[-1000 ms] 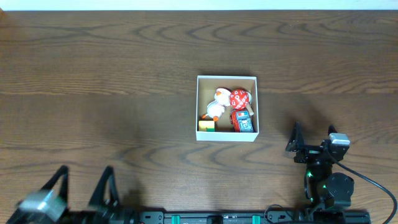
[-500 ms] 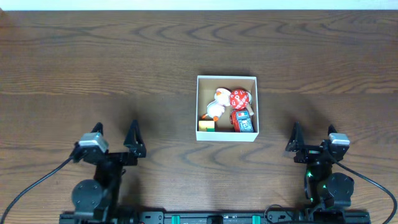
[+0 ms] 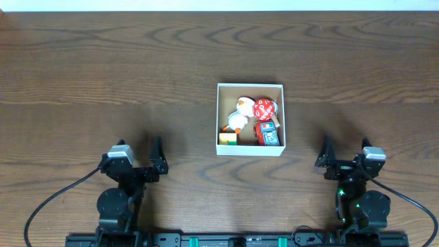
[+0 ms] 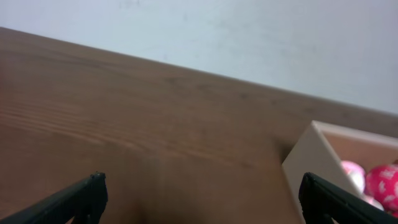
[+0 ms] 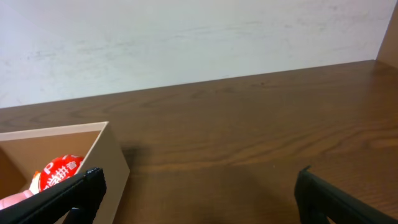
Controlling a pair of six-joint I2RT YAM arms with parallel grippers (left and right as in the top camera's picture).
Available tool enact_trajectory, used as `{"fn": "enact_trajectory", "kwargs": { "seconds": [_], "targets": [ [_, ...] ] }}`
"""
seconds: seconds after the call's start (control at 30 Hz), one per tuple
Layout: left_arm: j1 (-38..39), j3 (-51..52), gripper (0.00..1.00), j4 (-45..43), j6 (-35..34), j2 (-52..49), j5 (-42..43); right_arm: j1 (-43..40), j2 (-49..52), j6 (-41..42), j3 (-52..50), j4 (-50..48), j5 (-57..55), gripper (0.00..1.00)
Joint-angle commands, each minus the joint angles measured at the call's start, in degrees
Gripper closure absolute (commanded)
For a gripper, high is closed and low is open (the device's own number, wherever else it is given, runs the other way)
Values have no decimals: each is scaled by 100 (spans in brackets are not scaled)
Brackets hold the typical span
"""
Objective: Pack container
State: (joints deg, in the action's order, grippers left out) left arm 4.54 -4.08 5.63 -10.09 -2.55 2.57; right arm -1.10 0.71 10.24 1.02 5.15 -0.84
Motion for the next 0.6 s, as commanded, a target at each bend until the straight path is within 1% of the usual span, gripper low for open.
{"fn": "enact_trajectory", "kwargs": {
  "seconds": [0.0, 0.07, 0.17, 0.57],
  "targets": [
    [-28, 22, 2, 216, 527, 153, -50, -76, -39, -46, -24, 4, 24, 1],
    [-28, 22, 2, 442, 684, 234, -52, -76, -39, -48, -24, 4, 24, 1],
    [-28, 22, 2, 487, 796, 245, -55, -76, -39, -48, -24, 4, 26, 1],
    [-28, 22, 2, 507, 793, 236, -68, -76, -39, -48, -24, 4, 26, 1]
  ]
}}
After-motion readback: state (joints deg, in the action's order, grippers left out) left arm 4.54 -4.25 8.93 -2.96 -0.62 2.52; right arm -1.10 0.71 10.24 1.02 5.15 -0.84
